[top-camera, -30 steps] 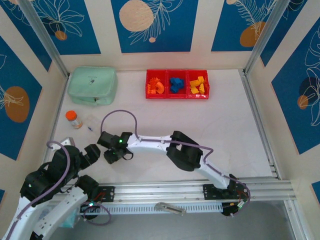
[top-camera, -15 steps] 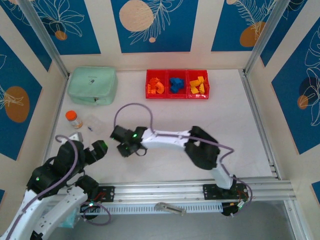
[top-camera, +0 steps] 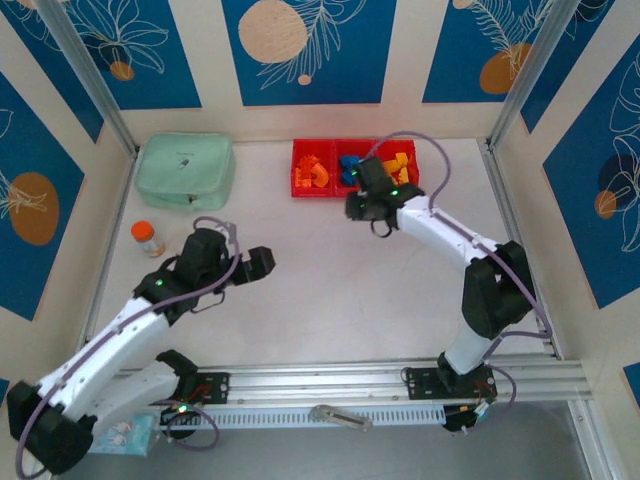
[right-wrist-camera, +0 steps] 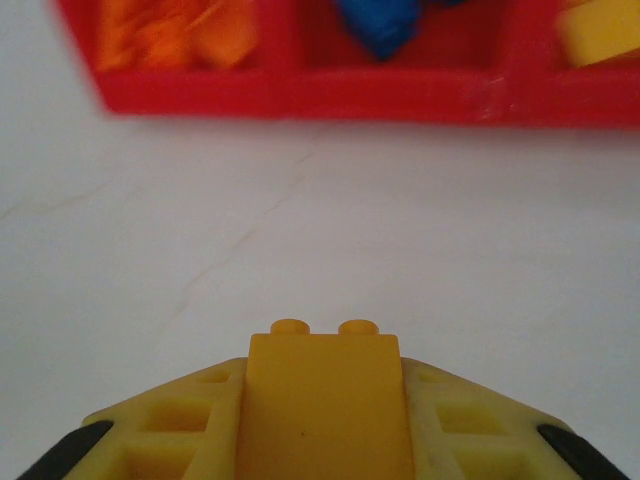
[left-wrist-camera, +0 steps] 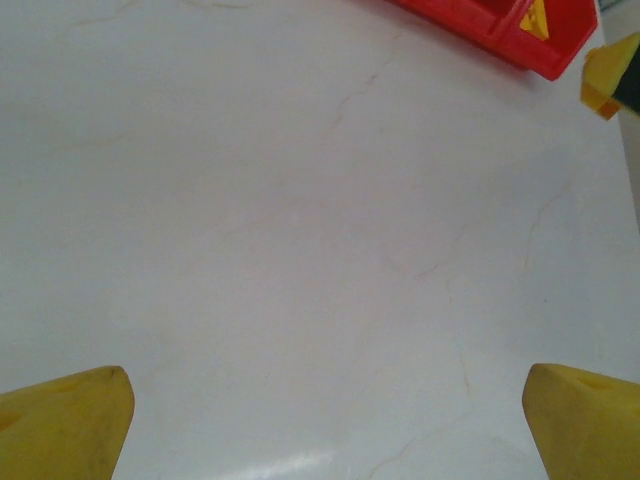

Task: Sort the legos into containers by color
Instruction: Place the lego in the container, then reset both arms

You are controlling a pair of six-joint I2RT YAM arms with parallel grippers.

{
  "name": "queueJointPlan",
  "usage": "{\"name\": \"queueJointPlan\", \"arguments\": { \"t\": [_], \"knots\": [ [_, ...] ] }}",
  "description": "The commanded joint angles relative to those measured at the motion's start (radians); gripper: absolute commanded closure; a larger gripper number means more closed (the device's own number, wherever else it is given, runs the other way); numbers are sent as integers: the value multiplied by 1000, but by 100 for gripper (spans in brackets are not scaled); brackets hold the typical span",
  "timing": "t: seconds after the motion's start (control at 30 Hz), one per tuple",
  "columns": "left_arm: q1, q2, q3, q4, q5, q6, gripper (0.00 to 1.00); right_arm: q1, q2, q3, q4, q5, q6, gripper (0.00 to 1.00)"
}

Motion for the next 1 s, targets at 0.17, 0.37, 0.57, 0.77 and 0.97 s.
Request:
{"name": "queueJointPlan", "arguments": {
  "t": [0.17,0.37,0.57,0.77,0.97],
  "knots": [
    [10,227,77,288,77,123,1,-250,277,273,51,-37,-92,71],
    [14,296,111,299,48,158,1,-290,523,610,-45,-39,-144,53],
    [71,267,118,203,-71,211,1,-299,409,562,-55,-28,-158,10],
    [233,145,46,115,-400,354,1,-309,-3,29,92,67,-113,1],
    [397,83,-230,495,-586,635,1,-338,-276,-501,400,212,-193,1]
  ]
}}
